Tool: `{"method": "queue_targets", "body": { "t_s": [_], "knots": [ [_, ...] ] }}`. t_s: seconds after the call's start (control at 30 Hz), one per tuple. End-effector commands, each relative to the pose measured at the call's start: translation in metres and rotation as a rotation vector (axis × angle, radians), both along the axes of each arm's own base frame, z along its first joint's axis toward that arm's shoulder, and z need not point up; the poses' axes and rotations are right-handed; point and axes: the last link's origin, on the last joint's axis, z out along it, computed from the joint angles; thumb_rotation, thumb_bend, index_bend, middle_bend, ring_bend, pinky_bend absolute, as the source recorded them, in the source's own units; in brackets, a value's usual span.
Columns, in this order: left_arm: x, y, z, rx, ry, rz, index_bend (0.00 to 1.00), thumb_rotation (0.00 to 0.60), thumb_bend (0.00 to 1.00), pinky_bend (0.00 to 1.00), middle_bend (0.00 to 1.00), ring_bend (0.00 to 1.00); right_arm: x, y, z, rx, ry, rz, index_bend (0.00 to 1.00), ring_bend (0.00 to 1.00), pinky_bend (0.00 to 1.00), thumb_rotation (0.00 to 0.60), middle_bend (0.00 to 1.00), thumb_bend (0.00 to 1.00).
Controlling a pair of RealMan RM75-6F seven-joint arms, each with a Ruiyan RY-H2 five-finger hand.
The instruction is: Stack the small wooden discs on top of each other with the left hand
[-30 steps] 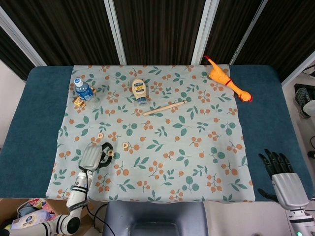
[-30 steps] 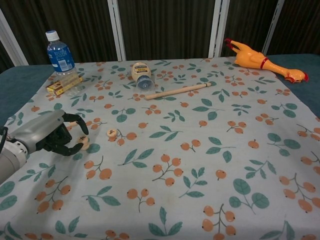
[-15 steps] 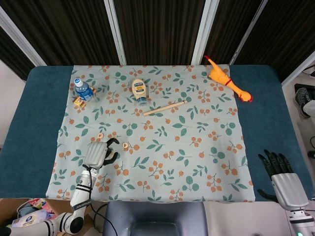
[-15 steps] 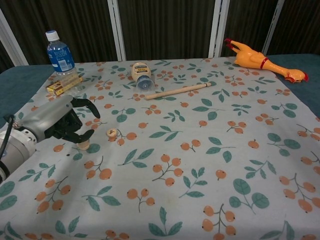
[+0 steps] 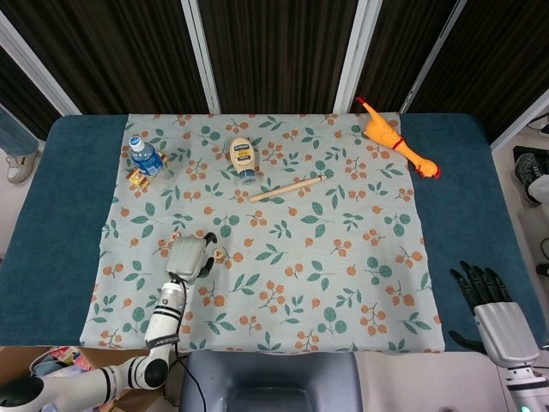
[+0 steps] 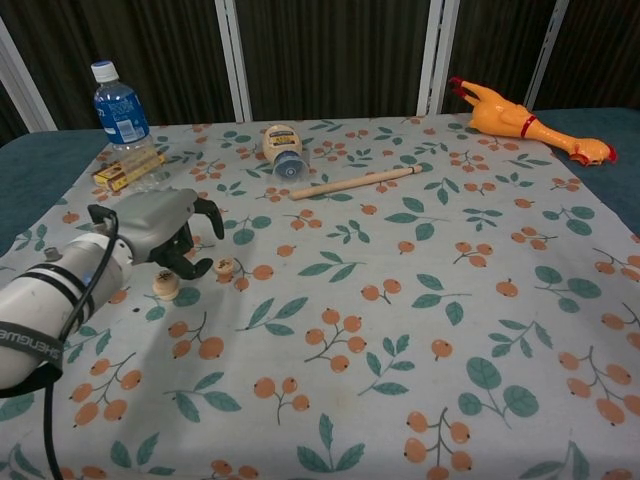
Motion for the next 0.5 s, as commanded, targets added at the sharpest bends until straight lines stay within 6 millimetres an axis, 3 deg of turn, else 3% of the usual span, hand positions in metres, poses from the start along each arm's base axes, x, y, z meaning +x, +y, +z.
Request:
{"method": "queue_targets", "body": {
  "t_s": [0.03, 0.5],
  "knots": [
    [0.011, 0.003, -0.009, -0.025, 0.023, 0.011, 0.38, 0.600, 0.39, 1.00, 1.00, 1.00, 0.000, 0.000, 0.001, 0.001, -0.002, 0.001, 0.00, 0.00, 0.00, 0.600, 0.00, 0.08],
    [0.014, 0.004, -0.021, -0.034, 0.064, 0.021, 0.38, 0.600, 0.38, 1.00, 1.00, 1.00, 0.000, 0.001, 0.005, -0.003, -0.015, 0.005, 0.00, 0.00, 0.00, 0.600, 0.00, 0.08]
  ]
}}
